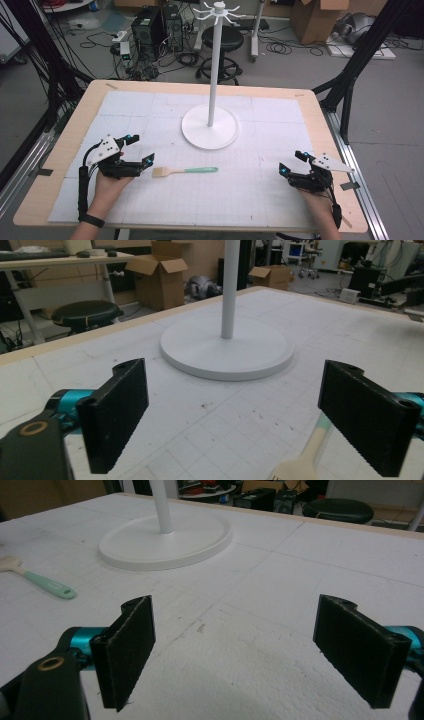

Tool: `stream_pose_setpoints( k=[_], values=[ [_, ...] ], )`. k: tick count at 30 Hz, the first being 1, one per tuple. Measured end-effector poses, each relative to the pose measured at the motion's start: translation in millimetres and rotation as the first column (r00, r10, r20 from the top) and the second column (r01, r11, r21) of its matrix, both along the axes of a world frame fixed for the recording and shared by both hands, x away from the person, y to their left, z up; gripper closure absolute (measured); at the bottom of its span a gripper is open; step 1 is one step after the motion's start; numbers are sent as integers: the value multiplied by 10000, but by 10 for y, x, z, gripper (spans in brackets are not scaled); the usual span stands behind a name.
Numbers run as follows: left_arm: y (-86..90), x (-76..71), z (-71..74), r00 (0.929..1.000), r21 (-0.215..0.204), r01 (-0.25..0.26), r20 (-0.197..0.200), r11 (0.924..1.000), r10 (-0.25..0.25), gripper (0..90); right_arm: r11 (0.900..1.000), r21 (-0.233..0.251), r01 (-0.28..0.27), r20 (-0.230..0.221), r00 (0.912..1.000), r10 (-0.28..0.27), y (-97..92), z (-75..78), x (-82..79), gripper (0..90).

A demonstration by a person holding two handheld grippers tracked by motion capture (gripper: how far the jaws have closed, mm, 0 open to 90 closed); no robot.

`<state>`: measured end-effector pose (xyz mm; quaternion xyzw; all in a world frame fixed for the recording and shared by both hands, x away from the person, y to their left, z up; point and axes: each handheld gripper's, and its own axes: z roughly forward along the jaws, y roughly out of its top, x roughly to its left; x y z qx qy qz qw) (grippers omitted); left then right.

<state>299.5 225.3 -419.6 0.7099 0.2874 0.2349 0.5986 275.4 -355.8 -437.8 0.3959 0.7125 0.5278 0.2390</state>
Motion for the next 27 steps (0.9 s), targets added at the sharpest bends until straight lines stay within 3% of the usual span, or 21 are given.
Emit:
stream_pose_setpoints(
  k=[10, 21, 27],
  values=[
    [-35, -23, 28, 9997, 239, 249, 22, 9994, -250, 116, 10000, 4, -8, -30, 10000, 8, 0, 3, 2, 164],
    [-38, -29, 42, 9993, 201, 378, -22, 9991, -377, 96, 10000, 49, -23, -24, 10000, 23, 5, 7, 13, 164],
    [-85, -30, 53, 9986, 477, 526, -16, 9975, -526, 67, 10000, 21, -42, -15, 10000, 42, 6, 6, 16, 164]
  ],
)
